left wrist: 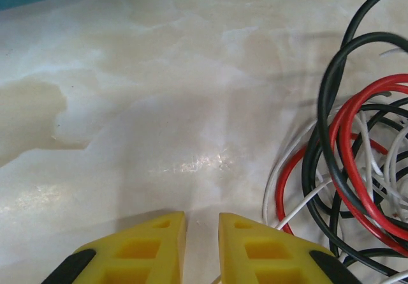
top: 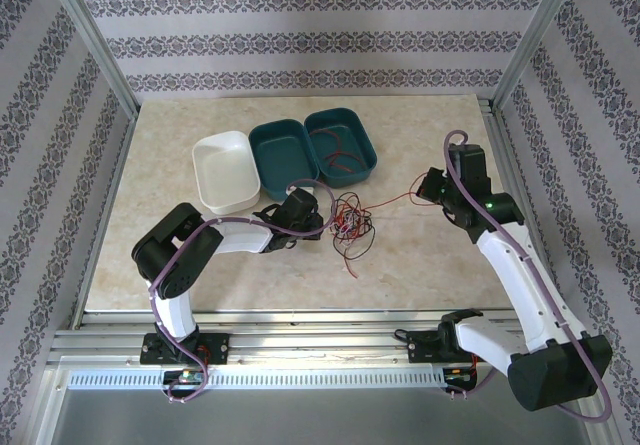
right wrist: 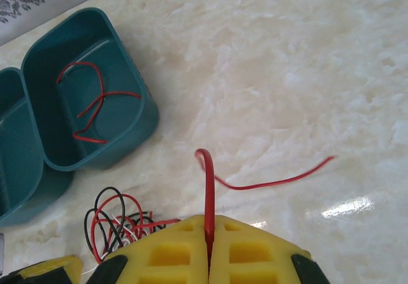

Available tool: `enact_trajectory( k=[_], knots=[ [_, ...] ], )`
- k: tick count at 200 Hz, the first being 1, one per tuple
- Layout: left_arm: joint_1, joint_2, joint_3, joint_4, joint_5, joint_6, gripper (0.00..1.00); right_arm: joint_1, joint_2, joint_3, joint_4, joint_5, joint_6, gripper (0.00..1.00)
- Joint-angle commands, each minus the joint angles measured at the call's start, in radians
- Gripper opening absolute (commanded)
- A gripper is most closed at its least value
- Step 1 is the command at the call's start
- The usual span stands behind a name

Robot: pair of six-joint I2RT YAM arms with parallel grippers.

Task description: Untangle the cables

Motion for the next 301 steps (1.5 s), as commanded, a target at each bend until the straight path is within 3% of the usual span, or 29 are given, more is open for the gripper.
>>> enact_trajectory(
  k=[1, 78, 159, 210, 301],
  knots=[
    [0.018, -0.022, -0.016, -0.019, -0.013, 0.003, 0.21, -0.013, -0.034, 0.043, -0.026, 0.06, -0.031, 0.0],
    [0.018, -0.022, -0.023, -0.003, 0.015, 0.012, 0.21, -0.014, -0.038, 0.107, -0.022, 0.016, -0.076, 0.0],
    [0.018, -0.025, -0.032, -0.004, 0.01, 0.004, 0.21, -0.013, -0.071, 0.219, -0.052, 0.061, -0.124, 0.0],
    [0.018, -0.053, -0.075, 0.048, 0.025, -0.022, 0.21, -0.009, -0.054, 0.333, -0.137, -0.028, -0.15, 0.0],
    [0.018, -0.063, -0.103, 0.062, 0.032, -0.031, 0.21, 0.025, -0.006, 0.579, -0.253, -0.031, -0.215, 0.0]
  ],
)
